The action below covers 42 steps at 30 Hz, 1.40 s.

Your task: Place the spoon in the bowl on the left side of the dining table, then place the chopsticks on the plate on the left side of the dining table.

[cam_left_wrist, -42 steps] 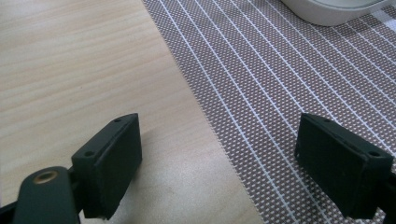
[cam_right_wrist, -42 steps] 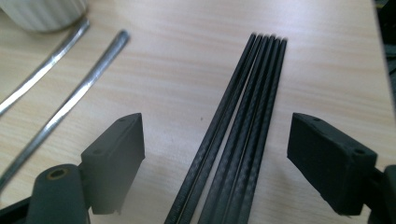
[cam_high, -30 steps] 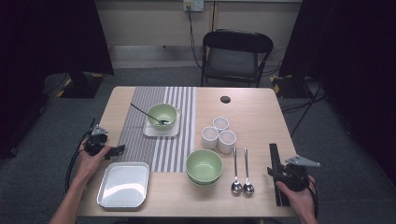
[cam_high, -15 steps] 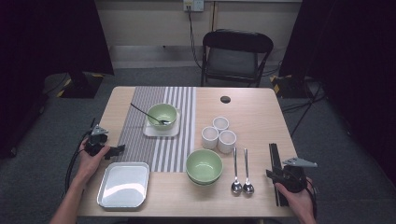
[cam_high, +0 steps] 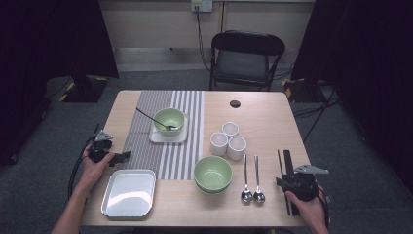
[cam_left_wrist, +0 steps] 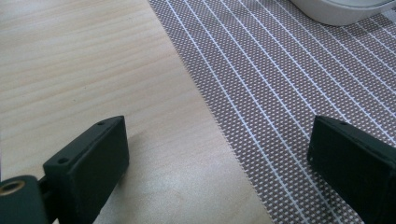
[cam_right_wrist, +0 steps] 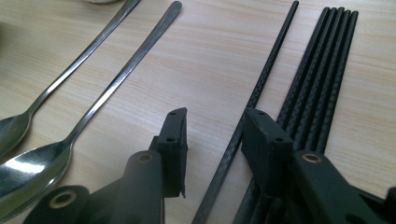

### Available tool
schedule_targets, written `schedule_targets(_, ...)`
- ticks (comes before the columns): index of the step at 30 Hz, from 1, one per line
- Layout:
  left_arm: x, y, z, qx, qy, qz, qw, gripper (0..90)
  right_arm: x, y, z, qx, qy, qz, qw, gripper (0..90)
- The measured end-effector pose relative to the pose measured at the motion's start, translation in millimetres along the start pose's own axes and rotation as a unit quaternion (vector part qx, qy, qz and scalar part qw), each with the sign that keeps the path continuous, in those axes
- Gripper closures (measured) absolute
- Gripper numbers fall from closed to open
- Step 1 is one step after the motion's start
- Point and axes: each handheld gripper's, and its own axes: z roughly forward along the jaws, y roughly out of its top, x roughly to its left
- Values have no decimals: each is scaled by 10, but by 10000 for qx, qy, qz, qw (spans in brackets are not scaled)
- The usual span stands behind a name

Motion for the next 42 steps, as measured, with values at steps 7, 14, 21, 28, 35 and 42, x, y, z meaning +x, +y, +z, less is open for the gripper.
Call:
schedule_targets(7,6,2,0,5,-11,25,10000,47,51,49,49,42,42,-64,10000,608)
schedule_targets(14,5,2,1,4,-9,18,10000,47,73,36,8,-10,84,-89,9999,593)
schedule_targets(21,-1,0,2,-9,-7,-8,10000,48,127,55,18,68,94,-87,9999,674)
schedule_targets(28,-3,-1,-1,2,2,-11,10000,49,192,96,61,82,115,-134,9998,710)
schedule_targets(35,-1,0,1,-7,-2,-9,10000,49,186,94,57,37,129,-106,9999,776)
schedule_targets(42,-2,-1,1,-9,0,-12,10000,49,199,101,97,111,97,-108,9998,815)
